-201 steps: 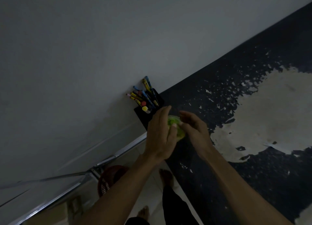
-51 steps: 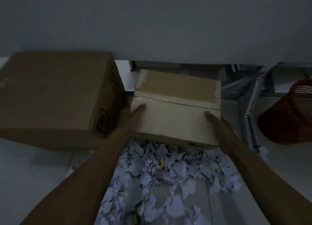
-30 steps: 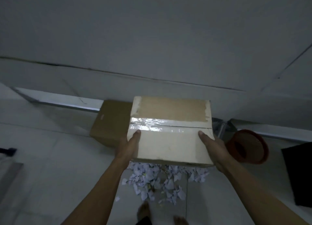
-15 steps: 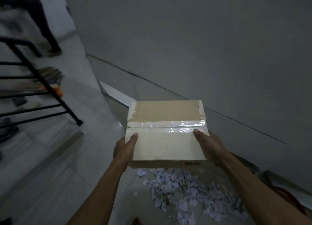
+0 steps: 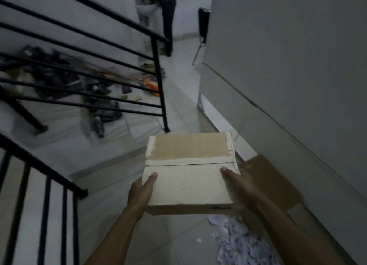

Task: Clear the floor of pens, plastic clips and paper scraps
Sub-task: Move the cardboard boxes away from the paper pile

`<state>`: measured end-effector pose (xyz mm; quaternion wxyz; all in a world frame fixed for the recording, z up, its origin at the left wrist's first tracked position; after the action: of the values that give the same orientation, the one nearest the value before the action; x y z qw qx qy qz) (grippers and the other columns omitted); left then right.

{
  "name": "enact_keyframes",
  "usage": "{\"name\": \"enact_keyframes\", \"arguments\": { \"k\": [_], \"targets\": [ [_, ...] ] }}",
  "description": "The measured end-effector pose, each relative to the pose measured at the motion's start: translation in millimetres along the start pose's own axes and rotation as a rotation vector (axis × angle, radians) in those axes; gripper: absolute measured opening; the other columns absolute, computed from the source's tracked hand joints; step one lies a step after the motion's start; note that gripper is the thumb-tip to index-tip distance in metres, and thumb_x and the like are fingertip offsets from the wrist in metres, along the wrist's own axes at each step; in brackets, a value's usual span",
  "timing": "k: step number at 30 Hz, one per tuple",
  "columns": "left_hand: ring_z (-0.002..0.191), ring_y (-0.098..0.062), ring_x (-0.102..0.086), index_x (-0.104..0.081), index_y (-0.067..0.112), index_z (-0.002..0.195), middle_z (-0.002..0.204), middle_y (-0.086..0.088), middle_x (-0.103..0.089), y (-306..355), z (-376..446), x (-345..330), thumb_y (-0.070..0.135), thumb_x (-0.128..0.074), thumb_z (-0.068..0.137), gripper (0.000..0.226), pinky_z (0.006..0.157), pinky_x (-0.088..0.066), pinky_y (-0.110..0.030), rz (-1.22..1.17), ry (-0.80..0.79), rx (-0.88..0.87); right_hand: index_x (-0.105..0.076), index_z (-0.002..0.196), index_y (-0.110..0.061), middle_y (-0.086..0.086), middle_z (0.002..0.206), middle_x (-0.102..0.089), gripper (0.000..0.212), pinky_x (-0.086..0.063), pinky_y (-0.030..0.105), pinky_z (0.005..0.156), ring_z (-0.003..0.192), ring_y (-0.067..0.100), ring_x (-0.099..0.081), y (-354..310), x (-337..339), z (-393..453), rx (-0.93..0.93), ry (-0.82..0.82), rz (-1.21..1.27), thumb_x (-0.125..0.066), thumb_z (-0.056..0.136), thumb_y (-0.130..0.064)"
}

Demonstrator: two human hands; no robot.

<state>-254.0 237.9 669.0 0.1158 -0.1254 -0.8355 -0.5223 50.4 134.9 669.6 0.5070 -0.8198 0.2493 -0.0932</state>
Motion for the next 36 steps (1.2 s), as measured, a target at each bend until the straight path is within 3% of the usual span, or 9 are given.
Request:
{"name": "enact_keyframes", "arguments": {
  "k": [4,9,12,15,17,23,26,31,36],
  "targets": [
    [0.099,-0.026,-0.061,-0.065,0.017,0.118,0.114,-0.004,-0.066,-10,45,63,0.048,-0.062,0.087,0.044,0.087,-0.05,-0.036,-0.044,0.064,0.056,-0.055,0.129,-0.007,0.017,0.125,-0.064,0.048,-0.05,0.048,0.097,0.114,0.034,-0.062,6,-92,40,-0.039,-0.227,-0.022,-0.064,0.087,-0.028],
    [0.094,-0.026,-0.063,-0.066,0.019,0.11,0.107,-0.004,-0.067,-25,100,134,0.047,-0.063,0.087,0.037,0.087,-0.053,-0.039,-0.107,0.139,0.141,-0.061,0.124,-0.025,0.008,0.123,-0.066,0.061,-0.05,0.053,0.096,0.11,0.03,-0.065,8,-179,92,-0.058,-0.322,-0.253,-0.075,0.075,-0.057],
    [0.091,-0.026,-0.065,-0.067,0.022,0.102,0.104,-0.003,-0.069,-32,136,164,0.049,-0.065,0.084,0.033,0.087,-0.054,-0.043,-0.142,0.178,0.176,-0.064,0.116,-0.025,0.003,0.111,-0.069,0.047,-0.055,0.048,0.09,0.101,0.026,-0.067,-5,-232,118,-0.031,-0.305,-0.358,-0.07,0.079,-0.052],
    [0.093,-0.025,-0.065,-0.066,0.02,0.11,0.104,-0.002,-0.069,-36,177,186,0.048,-0.065,0.085,0.037,0.087,-0.054,-0.04,-0.179,0.205,0.217,-0.064,0.115,-0.028,0.001,0.109,-0.069,0.053,-0.056,0.046,0.089,0.099,0.024,-0.067,-13,-284,159,-0.028,-0.353,-0.449,-0.068,0.071,-0.058],
    [0.095,-0.024,-0.063,-0.063,0.021,0.112,0.105,-0.001,-0.067,-39,201,197,0.044,-0.062,0.089,0.033,0.087,-0.052,-0.037,-0.205,0.233,0.233,-0.061,0.119,-0.025,0.002,0.111,-0.068,0.048,-0.056,0.046,0.088,0.099,0.024,-0.067,-15,-318,188,-0.021,-0.404,-0.473,-0.067,0.08,-0.051],
    [0.087,-0.021,-0.062,-0.063,0.015,0.11,0.101,-0.005,-0.066,-40,266,239,0.036,-0.059,0.093,0.027,0.067,-0.048,-0.028,-0.205,0.303,0.304,-0.06,0.12,-0.02,0.004,0.112,-0.066,0.037,-0.054,0.028,0.068,0.099,0.023,-0.064,-11,-412,262,-0.101,-0.541,-0.533,-0.064,0.088,-0.039],
    [0.098,-0.025,-0.062,-0.063,0.012,0.12,0.113,-0.008,-0.065,-54,294,261,0.039,-0.06,0.092,0.038,0.08,-0.05,-0.033,-0.164,0.3,0.347,-0.062,0.117,-0.016,0.005,0.111,-0.068,0.036,-0.054,0.026,0.066,0.098,0.022,-0.065,-3,-448,286,-0.148,-0.578,-0.54,-0.068,0.087,-0.033],
    [0.114,-0.027,-0.057,-0.052,0.017,0.133,0.13,-0.006,-0.058,-90,340,292,0.068,-0.061,0.075,0.078,0.096,-0.049,-0.048,-0.103,0.285,0.412,-0.062,0.12,-0.014,0.007,0.112,-0.069,0.043,-0.057,0.029,0.068,0.097,0.024,-0.067,28,-493,317,-0.207,-0.581,-0.544,-0.072,0.083,-0.035],
    [0.113,-0.027,-0.056,-0.053,0.016,0.133,0.128,-0.006,-0.059,-125,394,320,0.054,-0.06,0.086,0.061,0.098,-0.048,-0.047,-0.049,0.263,0.462,-0.06,0.119,-0.016,0.003,0.109,-0.067,0.033,-0.052,0.022,0.062,0.094,0.02,-0.065,74,-540,341,-0.248,-0.549,-0.545,-0.067,0.089,-0.028]
  ]
}}
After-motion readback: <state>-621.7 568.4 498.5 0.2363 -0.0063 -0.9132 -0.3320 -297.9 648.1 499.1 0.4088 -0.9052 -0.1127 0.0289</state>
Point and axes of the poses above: each hand's wrist, its own z-axis towards the middle knuckle, its own x-axis out of the back of the hand, y = z × x, the point moved 6 cm from there along z, towards the middle knuckle
